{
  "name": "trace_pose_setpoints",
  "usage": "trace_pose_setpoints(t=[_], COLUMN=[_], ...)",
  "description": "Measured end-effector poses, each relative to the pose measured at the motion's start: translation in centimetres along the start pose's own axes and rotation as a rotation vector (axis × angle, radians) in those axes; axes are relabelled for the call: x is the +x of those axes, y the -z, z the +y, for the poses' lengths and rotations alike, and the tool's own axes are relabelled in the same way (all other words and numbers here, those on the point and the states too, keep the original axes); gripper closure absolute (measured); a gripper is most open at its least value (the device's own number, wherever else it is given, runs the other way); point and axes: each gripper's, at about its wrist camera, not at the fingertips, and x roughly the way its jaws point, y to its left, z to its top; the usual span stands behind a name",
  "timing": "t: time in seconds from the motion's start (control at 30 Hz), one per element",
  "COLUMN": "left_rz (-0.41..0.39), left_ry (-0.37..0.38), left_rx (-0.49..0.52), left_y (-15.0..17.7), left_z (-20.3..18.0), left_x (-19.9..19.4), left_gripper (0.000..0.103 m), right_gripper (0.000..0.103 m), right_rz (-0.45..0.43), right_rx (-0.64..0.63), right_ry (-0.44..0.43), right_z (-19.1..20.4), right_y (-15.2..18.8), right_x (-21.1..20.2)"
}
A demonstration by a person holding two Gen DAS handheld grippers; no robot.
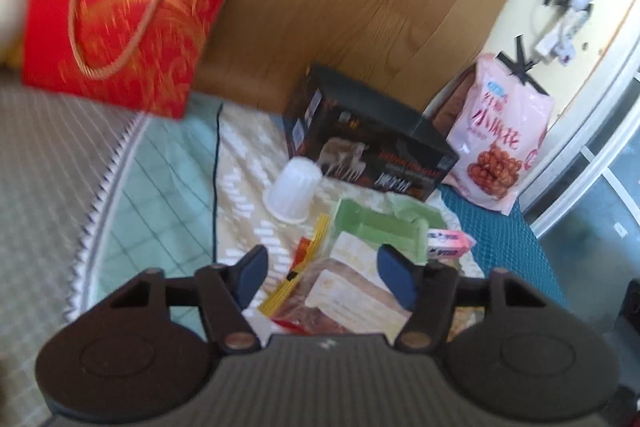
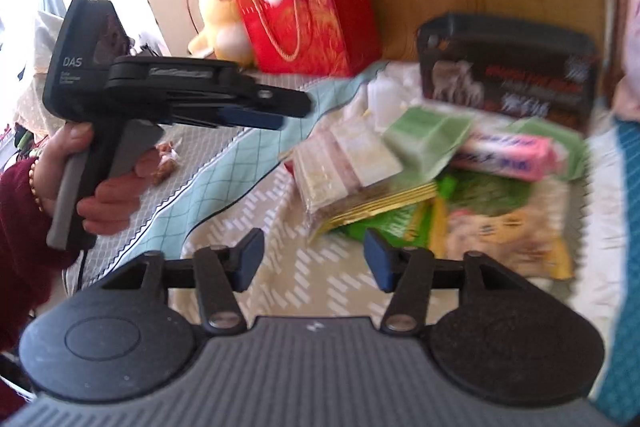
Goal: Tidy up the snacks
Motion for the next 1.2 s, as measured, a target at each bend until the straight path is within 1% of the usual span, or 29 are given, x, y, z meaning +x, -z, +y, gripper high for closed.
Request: trace_pose_setpoints(t=[0.03, 0.07, 0.1, 0.17, 0.27, 0.37, 0.47, 0.57, 0.63, 0.7, 0.73, 0.8, 0.9, 0.93, 0.97, 1.0, 1.03, 1.07, 1.1, 1.13, 1.17, 1.2], left_rz=[0.015, 0.036, 0.049, 0.032, 0.019, -0.016, -0.087, -0.147, -0.154, -0.137, -0.131, -0.128, -0.137, -0.134, -0.133, -0.146, -0.175, -0.210, -0.238, -0.250, -0.233, -0.199], left_ry=[0.015, 0.025, 0.024, 0.040, 0.052, 0.064, 0.075, 0.104, 0.124, 0.154, 0.149, 0.119, 0.069, 0.060, 0.067, 0.080, 0.075, 0.046, 0.001, -0.048, -0.091, -0.119], left_rx=[-0.006, -0.010, -0.007, 0.012, 0.026, 0.027, 0.051, 0.044, 0.012, -0.043, -0.060, -0.092, -0.140, -0.154, -0.162, -0.157, -0.141, -0.125, -0.117, -0.117, -0.122, -0.135], left_y=[0.2, 0.4, 0.7, 1.3, 1.8, 1.4, -0.8, -4.2, -6.7, -8.9, -9.6, -10.7, -11.4, -11.5, -11.5, -11.6, -11.7, -11.6, -11.6, -11.6, -11.7, -11.7], left_z=[0.1, 0.2, 0.0, -0.6, -1.9, -3.6, -5.8, -7.4, -7.9, -7.4, -7.3, -6.6, -5.7, -5.4, -5.2, -5.0, -4.7, -4.3, -4.0, -3.6, -3.1, -2.6], left_x=[0.8, 1.4, 1.7, 1.1, -0.6, -2.1, -2.6, -1.0, 1.3, 4.1, 5.7, 8.3, 10.9, 11.3, 11.4, 11.2, 10.6, 9.9, 9.3, 9.1, 9.3, 9.9], left_gripper=[0.049, 0.055, 0.058, 0.062, 0.064, 0.063, 0.063, 0.063, 0.063, 0.062, 0.062, 0.064, 0.064, 0.064, 0.064, 0.064, 0.061, 0.060, 0.053, 0.044, 0.042, 0.042], right_gripper=[0.051, 0.056, 0.059, 0.073, 0.074, 0.075, 0.075, 0.075, 0.075, 0.075, 0.075, 0.075, 0.074, 0.072, 0.072, 0.070, 0.068, 0.067, 0.064, 0.055, 0.046, 0.043], right_rz=[0.003, 0.003, 0.004, -0.005, -0.032, -0.088, -0.173, -0.269, -0.323, -0.361, -0.370, -0.331, -0.285, -0.281, -0.288, -0.309, -0.333, -0.366, -0.402, -0.438, -0.468, -0.483], right_rx=[0.015, 0.029, 0.040, 0.045, 0.026, 0.019, -0.007, -0.022, -0.036, -0.055, -0.066, -0.057, -0.032, -0.036, -0.029, -0.014, 0.003, 0.025, 0.050, 0.083, 0.133, 0.188], right_ry=[-0.005, -0.004, -0.004, -0.006, 0.024, 0.035, 0.066, 0.123, 0.176, 0.228, 0.248, 0.261, 0.293, 0.292, 0.288, 0.280, 0.270, 0.270, 0.280, 0.287, 0.294, 0.303], right_z=[0.0, -0.2, -0.2, -0.3, -0.3, -0.5, -1.0, -2.8, -4.6, -6.6, -7.9, -10.4, -13.1, -13.7, -14.1, -14.6, -14.9, -15.5, -16.1, -16.7, -17.6, -18.6], right_y=[0.0, -0.1, -0.1, -0.1, -0.1, -0.3, -1.8, -4.7, -7.1, -9.5, -10.6, -12.1, -12.7, -12.5, -12.3, -12.0, -11.7, -11.2, -10.7, -10.2, -9.5, -9.1], right_x=[0.7, 1.2, 1.4, 1.9, 1.4, -0.2, -2.0, -3.2, -3.2, -2.3, -1.7, 0.0, 2.8, 3.4, 3.4, 3.1, 2.7, 1.9, 1.1, 0.3, -0.4, -0.6])
